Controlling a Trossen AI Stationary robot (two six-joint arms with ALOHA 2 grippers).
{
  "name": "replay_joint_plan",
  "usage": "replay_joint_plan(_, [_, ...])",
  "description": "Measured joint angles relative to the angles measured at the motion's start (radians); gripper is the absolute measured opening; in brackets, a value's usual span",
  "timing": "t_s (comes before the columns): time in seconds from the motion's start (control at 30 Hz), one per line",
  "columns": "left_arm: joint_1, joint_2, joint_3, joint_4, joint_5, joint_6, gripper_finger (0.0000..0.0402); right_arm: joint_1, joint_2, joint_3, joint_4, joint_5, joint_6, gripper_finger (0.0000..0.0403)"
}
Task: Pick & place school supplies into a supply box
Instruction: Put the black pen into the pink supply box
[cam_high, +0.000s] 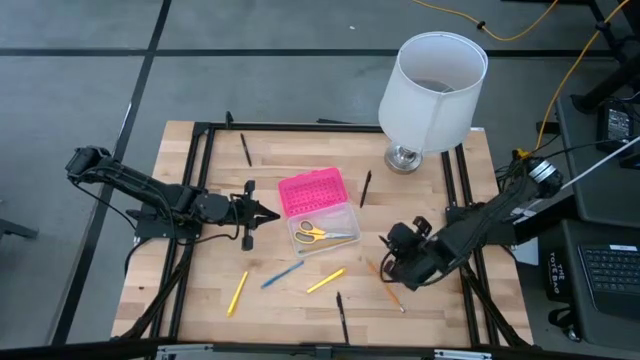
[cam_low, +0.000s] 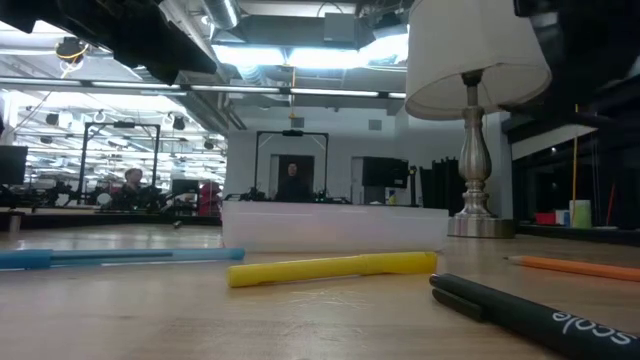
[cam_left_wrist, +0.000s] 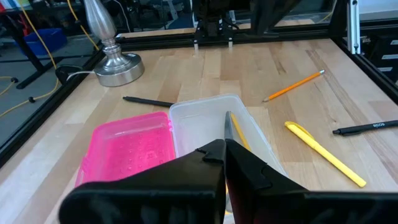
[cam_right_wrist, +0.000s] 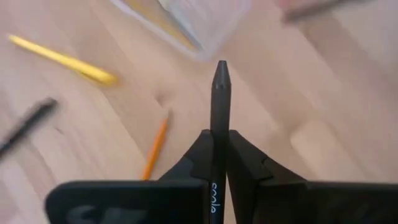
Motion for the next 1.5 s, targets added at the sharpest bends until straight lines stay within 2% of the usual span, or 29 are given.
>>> replay_joint_plan(0.2, [0.000,0.000,0.000,0.000,0.000,0.000,0.0003,-0.033,-0.086,-0.146,0.269,0.042,-0.214,0.0030])
replay_joint_plan(0.4, [0.000,0.000,0.000,0.000,0.000,0.001,0.0005,-0.083,-0.113,-0.313,0.663,0.098,-0.452,0.0030])
replay_joint_plan(0.57, [0.000,0.000,0.000,-0.001,0.000,0.001,0.0001,-0.141,-0.113,-0.391,0.945,0.057,-0.686,0.0028])
replay_joint_plan(0.67, [0.000,0.000,0.000,-0.001,0.000,0.001,0.0001,-0.171,-0.114,-0.408,1.053,0.026,-0.808,0.0027])
replay_joint_plan(0.87, [0.000,0.000,0.000,0.000,-0.003,0.002,0.0005,-0.222,-0.114,-0.408,1.186,-0.002,-0.991,0.0029])
replay_joint_plan(1.0, [0.000,0.000,0.000,0.000,-0.003,0.003,0.0003,-0.266,-0.114,-0.408,1.230,-0.060,-1.033,0.0027])
replay_joint_plan(1.2, [0.001,0.000,0.000,0.000,-0.005,0.004,0.0001,-0.321,-0.114,-0.408,1.247,-0.077,-1.124,0.0027])
replay_joint_plan(1.5, [0.001,0.000,0.000,0.000,-0.009,0.004,0.0003,-0.469,-0.114,-0.403,1.333,-0.332,-1.268,0.0027])
